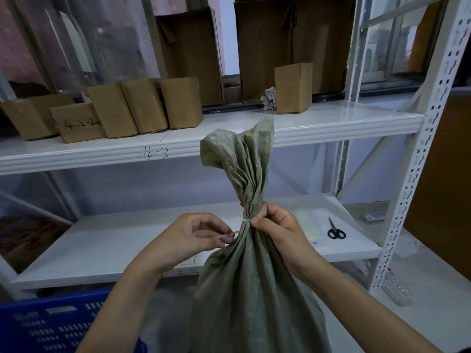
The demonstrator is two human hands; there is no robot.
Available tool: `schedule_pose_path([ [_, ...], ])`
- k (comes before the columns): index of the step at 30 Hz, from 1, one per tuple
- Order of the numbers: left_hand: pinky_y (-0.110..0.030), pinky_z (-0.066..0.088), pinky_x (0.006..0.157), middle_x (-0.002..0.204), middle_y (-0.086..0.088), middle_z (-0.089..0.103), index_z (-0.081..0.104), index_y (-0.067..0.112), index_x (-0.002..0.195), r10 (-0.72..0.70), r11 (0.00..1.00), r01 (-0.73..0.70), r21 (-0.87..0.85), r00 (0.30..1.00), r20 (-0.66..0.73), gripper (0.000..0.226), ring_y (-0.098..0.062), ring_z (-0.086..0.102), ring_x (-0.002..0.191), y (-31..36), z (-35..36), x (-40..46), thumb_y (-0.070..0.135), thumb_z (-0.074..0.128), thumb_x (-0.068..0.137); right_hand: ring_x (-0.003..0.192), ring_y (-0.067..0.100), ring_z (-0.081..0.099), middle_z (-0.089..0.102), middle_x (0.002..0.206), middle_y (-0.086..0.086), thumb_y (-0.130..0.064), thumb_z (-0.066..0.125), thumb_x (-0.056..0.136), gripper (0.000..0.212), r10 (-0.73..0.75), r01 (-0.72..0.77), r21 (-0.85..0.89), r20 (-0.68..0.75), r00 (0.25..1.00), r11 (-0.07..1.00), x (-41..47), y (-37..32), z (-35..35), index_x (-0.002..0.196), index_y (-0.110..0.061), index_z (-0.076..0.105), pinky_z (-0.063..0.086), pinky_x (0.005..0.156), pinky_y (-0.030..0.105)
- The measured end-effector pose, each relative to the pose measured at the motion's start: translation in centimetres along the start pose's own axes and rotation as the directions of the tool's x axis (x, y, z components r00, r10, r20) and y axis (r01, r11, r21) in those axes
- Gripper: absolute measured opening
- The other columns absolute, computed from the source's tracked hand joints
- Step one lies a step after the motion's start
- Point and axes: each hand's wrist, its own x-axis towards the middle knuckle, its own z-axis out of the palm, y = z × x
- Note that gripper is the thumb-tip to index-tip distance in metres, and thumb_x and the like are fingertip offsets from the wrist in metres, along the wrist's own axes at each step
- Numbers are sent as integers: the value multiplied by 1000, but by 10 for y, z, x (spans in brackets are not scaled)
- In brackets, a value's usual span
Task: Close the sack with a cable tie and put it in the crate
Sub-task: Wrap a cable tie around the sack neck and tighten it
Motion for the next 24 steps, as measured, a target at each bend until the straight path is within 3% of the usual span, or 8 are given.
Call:
schedule_pose_path([
  [3, -19, 53, 78, 101, -18, 74, 66, -7, 100, 29, 998, -28, -51, 999, 26, 23, -21, 71, 98, -1, -1, -3, -12, 66, 78, 60, 11, 50, 53, 64, 3, -8, 58, 77, 21, -10, 11, 37, -10, 1000, 999, 0, -1, 0, 59, -17, 52, 42, 63, 23],
  [5, -21, 54, 83, 102, -18, 74, 68, -6, 100, 46, 995, -41, -92, 998, 51, 24, -22, 70, 101, -1, -1, -3, -14, 64, 78, 68, 14, 58, 61, 71, 6, -3, 57, 80, 23, -11, 12, 68, -15, 1000, 998, 1, -2, -1, 61, -14, 51, 46, 69, 25],
  [7, -22, 53, 83, 100, -18, 74, 70, -4, 98, 68, 991, -62, -119, 997, 47, 23, -23, 70, 100, 0, 3, -3, -7, 69, 75, 79, 13, 66, 69, 79, 6, 0, 55, 81, 22, -5, 6, 84, -11, 1000, 996, 0, -4, -1, 62, -10, 51, 51, 76, 24],
  [12, -24, 52, 83, 93, -11, 74, 72, -3, 91, 171, 980, -170, -99, 985, 2, 21, -21, 70, 91, -3, 11, 2, 8, 72, 73, 80, 8, 69, 72, 77, 3, 11, 47, 89, 29, 51, -48, 141, -23, 998, 989, 0, -8, -3, 64, -5, 48, 53, 73, 18],
  [17, -24, 50, 83, 96, -10, 67, 68, -8, 91, 277, 960, -274, -63, 959, 51, 16, -21, 64, 92, -6, 17, 7, -3, 70, 76, 78, 7, 69, 73, 77, 2, 9, 46, 89, 30, 93, -85, 189, -35, 995, 978, 0, -10, -5, 64, -7, 48, 53, 73, 17],
  [20, -25, 51, 83, 98, -12, 68, 71, -6, 85, 320, 946, -318, -71, 947, 27, 13, -20, 65, 92, -7, 19, 10, 2, 73, 74, 70, 7, 68, 70, 67, 1, 5, 49, 87, 28, 103, -95, 229, -20, 995, 969, 0, -10, -6, 63, -8, 49, 53, 67, 17],
  [24, -19, 49, 66, 82, -3, 69, 69, 11, 74, 341, 929, -333, -163, 940, 23, 11, -10, 60, 69, -11, 26, 15, 19, 77, 75, 58, 11, 61, 62, 59, 2, -5, 56, 76, 18, 138, -142, 256, 32, 990, 956, 1, -9, -7, 59, -10, 52, 52, 60, 20],
])
